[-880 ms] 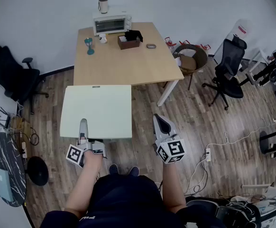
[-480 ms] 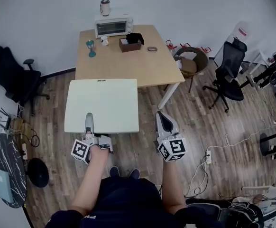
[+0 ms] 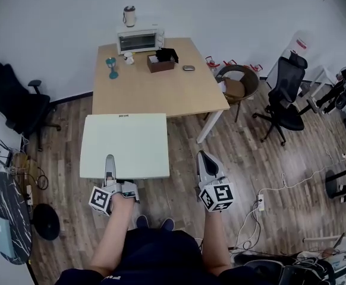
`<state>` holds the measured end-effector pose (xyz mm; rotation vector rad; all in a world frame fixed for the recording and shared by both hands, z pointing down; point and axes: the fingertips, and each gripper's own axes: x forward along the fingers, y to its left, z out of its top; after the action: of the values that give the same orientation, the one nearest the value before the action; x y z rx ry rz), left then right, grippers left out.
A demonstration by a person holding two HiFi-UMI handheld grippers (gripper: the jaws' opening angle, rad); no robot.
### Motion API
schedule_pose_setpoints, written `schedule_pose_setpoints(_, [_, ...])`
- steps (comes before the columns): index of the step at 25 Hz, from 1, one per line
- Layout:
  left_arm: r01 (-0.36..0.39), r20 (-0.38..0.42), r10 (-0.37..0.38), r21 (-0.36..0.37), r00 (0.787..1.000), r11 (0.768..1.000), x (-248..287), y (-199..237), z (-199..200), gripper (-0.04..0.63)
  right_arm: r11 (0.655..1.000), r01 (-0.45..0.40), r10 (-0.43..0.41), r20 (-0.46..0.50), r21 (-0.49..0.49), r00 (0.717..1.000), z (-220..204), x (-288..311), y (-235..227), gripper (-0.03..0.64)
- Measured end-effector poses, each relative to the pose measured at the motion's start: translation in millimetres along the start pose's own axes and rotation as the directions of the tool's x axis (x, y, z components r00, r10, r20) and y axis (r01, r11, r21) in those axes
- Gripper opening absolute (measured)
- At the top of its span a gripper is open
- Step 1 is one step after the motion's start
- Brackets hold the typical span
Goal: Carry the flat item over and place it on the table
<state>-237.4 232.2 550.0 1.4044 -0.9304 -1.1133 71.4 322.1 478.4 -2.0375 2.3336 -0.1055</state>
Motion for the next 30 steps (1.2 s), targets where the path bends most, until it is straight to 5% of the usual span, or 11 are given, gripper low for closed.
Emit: schedule_pose_setpoints(30, [0.014, 0.002, -0.014, 0.062, 1.0, 0.998, -28.3, 3.4, -70.2, 0.281, 0.994, -0.09, 0.089, 0.02, 0.061, 0.996, -22.8, -37.9, -59.5, 0.006])
